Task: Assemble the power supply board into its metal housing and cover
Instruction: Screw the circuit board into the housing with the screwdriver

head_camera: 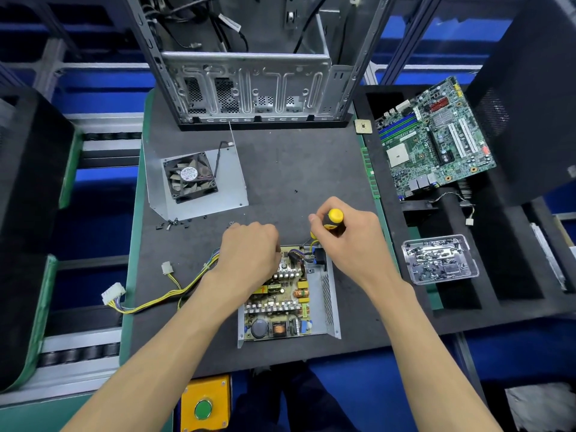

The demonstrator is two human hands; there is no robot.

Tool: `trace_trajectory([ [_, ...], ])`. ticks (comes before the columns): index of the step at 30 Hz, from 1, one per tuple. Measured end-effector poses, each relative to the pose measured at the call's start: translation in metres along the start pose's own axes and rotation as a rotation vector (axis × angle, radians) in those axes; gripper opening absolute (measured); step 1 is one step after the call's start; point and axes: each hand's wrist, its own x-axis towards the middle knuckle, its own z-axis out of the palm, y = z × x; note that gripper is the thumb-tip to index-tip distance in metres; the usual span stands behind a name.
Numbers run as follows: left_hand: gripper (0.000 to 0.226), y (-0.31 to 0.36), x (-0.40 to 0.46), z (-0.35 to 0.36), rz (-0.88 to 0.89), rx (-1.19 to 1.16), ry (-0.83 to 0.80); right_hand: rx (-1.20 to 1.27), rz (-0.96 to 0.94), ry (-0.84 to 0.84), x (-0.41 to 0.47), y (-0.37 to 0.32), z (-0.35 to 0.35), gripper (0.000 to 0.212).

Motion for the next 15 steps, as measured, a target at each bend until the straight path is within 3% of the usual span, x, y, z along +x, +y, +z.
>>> trace_trajectory([
  [15, 0.018, -0.0007, 0.0009, -0.0005, 0.023, -0.035, 0.022, -0.026, -0.030, -0.023, -0.0009, 0.0090, 0.0025, 0.022],
])
